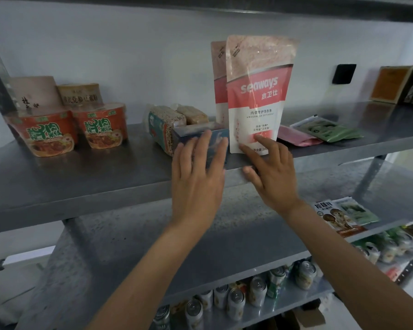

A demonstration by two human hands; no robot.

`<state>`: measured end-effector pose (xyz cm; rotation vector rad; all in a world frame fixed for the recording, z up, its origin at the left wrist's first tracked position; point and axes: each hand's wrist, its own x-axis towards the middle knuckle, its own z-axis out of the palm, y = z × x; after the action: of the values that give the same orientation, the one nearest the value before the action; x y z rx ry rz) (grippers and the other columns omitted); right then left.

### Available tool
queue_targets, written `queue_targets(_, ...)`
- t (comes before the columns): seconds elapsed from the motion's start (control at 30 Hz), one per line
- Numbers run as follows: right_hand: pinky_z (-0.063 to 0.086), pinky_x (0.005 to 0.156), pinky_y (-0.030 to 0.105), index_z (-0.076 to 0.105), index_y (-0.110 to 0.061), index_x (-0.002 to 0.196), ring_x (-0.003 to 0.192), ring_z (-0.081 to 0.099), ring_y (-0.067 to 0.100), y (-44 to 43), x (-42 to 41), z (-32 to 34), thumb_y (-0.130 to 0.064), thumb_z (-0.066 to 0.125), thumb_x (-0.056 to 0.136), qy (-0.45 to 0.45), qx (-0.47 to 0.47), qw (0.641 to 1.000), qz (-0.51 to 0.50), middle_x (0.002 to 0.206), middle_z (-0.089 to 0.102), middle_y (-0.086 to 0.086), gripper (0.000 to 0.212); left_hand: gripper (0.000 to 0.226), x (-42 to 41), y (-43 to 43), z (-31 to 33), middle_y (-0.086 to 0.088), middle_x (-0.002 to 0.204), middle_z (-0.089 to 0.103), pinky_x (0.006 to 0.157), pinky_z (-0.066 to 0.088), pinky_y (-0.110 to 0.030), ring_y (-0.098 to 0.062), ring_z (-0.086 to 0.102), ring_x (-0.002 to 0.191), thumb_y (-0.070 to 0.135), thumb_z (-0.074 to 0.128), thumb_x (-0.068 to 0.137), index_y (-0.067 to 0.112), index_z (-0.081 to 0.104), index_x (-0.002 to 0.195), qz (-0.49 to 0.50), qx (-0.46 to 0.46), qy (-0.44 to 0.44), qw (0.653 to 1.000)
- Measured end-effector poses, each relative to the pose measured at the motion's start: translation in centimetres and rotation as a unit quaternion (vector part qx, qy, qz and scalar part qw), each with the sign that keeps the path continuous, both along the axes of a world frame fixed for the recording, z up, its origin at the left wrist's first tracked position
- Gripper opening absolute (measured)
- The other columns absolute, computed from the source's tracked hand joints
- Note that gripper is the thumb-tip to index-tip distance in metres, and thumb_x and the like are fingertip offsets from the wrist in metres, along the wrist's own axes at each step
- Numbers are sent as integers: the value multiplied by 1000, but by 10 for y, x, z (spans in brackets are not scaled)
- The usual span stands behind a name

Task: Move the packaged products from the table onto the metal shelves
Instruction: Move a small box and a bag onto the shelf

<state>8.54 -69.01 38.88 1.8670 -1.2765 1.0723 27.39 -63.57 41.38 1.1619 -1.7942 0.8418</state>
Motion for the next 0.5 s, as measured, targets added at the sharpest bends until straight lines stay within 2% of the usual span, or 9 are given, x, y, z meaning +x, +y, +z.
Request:
queue_targets(0.1, 32, 108, 51, 47, -18, 139, 130, 39, 30, 30, -1, -25, -46, 34, 100, -25, -5, 1000, 1, 139, 38, 11, 49, 41, -10, 19, -46, -17, 132, 56, 100, 42, -48, -31, 41, 117, 15, 64, 88, 10, 60, 129, -75, -29, -15, 997)
queue_targets(0.17, 26, 112, 53, 42, -19, 141, 133, 38, 30, 60, -3, -56, -39, 43, 99, -39, 14, 999, -28, 140, 38, 11, 47, 40, -18, 30, -80, -15, 127, 59, 95, 45, -45, -30, 45, 111, 15, 68, 84, 10, 63, 124, -102, 31, -44, 993)
queue_targets(0.23, 26, 112, 54, 39, -17, 142, 133, 36, 30, 96, -5, -93, -31, 51, 92, -68, 77, 991, -83, 140, 37, 12, 53, 48, -28, 41, -112, -11, 117, 63, 82, 52, -41, -28, 54, 101, 21, 80, 70, 13, 68, 116, -121, 176, -70, 974)
queue_targets(0.3, 34, 107, 53, 43, -16, 140, 127, 42, 30, 134, -9, -129, -26, 57, 86, -104, 188, 966, -142, 137, 42, 11, 56, 48, -39, 54, -140, -3, 95, 66, 65, 54, -33, -22, 63, 81, 27, 90, 52, 19, 72, 95, -135, 352, -113, 920)
queue_targets(0.33, 38, 104, 49, 48, -17, 138, 123, 47, 29, 155, -10, -144, -28, 57, 87, -115, 289, 936, -164, 134, 47, 9, 53, 40, -45, 63, -149, 0, 84, 64, 57, 52, -29, -19, 62, 71, 29, 89, 51, 22, 70, 85, -133, 417, -143, 888)
queue_targets(0.37, 41, 102, 44, 50, -19, 136, 121, 50, 26, 178, -12, -157, -32, 54, 90, -124, 406, 887, -183, 134, 50, 5, 48, 31, -50, 70, -158, 1, 79, 62, 55, 50, -28, -18, 62, 68, 31, 85, 58, 23, 67, 82, -128, 462, -180, 859)
queue_targets(0.43, 40, 101, 34, 48, -25, 137, 123, 49, 20, 226, -18, -181, -43, 44, 96, -148, 606, 752, -212, 138, 49, -1, 46, 25, -65, 86, -175, -4, 102, 62, 71, 49, -33, -24, 62, 90, 34, 65, 83, 19, 61, 103, -144, 536, -259, 790)
queue_targets(0.5, 36, 106, 33, 41, -25, 143, 130, 43, 18, 272, -20, -191, -51, 39, 96, -174, 723, 627, -232, 144, 43, -2, 53, 32, -83, 104, -195, -9, 123, 54, 85, 42, -36, -30, 54, 111, 35, 47, 95, 16, 52, 119, -193, 563, -347, 725)
